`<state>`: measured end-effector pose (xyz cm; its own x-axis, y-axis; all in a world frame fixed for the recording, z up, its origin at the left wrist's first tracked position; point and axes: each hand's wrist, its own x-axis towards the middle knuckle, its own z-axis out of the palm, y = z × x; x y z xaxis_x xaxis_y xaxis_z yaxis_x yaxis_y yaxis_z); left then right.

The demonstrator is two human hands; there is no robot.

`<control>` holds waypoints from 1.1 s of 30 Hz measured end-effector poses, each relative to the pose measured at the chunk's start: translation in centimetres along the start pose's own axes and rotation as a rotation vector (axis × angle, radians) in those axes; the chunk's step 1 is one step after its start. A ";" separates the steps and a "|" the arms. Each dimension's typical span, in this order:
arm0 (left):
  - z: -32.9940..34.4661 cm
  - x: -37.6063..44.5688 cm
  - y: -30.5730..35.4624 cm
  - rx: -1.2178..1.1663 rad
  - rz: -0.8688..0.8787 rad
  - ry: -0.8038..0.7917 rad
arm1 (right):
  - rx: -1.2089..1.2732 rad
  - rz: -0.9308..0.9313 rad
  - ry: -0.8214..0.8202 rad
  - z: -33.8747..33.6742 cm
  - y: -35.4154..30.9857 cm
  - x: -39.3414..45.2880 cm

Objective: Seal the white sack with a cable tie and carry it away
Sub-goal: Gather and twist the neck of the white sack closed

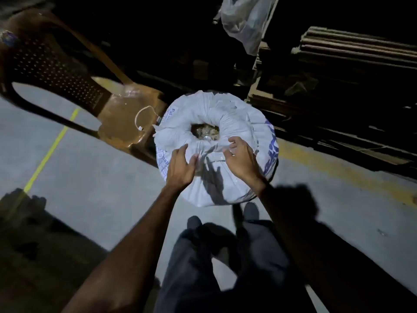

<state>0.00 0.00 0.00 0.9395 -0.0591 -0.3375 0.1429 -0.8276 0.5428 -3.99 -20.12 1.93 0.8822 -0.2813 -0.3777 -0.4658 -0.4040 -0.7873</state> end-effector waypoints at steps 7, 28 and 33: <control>0.4 10.2 -2.4 -0.028 -0.022 0.005 | -0.025 0.210 0.085 3.0 3.3 7.9; 8.3 37.8 -12.6 -0.524 0.058 -0.167 | 0.240 0.149 0.088 8.3 10.4 29.6; 7.7 36.9 -8.1 -0.722 0.186 -0.397 | 0.324 -0.004 0.030 9.0 7.6 32.5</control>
<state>31.11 0.20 -22.75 0.8073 -0.4630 -0.3660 0.2877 -0.2328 0.9290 21.75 -24.49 -20.75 0.8795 -0.3076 -0.3631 -0.4116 -0.1084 -0.9049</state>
